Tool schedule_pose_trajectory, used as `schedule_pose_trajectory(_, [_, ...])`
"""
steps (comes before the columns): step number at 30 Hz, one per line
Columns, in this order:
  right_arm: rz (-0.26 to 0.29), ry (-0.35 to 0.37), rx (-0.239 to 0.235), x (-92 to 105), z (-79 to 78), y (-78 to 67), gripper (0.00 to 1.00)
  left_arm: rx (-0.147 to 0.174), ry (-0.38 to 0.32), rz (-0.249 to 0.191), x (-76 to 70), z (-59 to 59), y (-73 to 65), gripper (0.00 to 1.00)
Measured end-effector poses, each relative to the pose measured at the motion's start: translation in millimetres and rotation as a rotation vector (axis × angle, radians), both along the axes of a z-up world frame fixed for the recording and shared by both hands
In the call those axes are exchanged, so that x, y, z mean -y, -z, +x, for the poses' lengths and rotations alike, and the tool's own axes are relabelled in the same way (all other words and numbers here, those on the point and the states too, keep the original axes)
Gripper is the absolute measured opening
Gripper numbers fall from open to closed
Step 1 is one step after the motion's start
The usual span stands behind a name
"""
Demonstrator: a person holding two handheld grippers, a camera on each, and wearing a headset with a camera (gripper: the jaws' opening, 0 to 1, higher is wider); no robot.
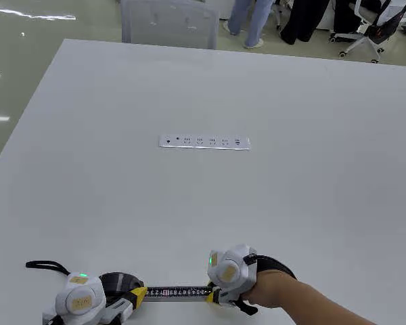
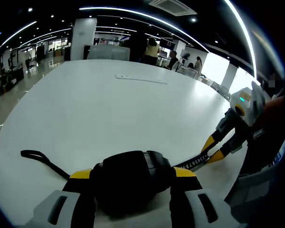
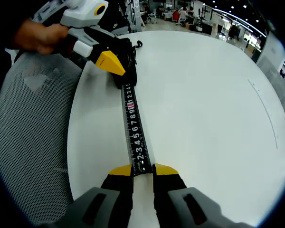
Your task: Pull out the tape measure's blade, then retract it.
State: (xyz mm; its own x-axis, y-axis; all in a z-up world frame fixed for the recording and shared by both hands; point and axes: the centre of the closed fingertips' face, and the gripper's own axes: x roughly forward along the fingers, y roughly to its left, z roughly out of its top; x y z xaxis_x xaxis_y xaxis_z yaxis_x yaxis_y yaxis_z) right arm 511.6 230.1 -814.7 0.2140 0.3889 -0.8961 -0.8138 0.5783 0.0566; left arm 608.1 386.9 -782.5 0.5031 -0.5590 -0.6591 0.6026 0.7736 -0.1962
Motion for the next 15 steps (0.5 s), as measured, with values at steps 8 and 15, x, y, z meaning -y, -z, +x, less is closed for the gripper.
schedule_pose_trajectory(8, [0.016, -0.001, 0.001, -1.3, 0.8, 0.2, 0.14, -0.001, 0.001, -0.008, 0.0, 0.7, 0.2, 0.59])
schedule_pose_trajectory(15, [0.025, 0.000, -0.006, -4.7, -0.2, -0.6, 0.14, -0.012, 0.015, -0.010, -0.3, 0.5, -0.4, 0.59])
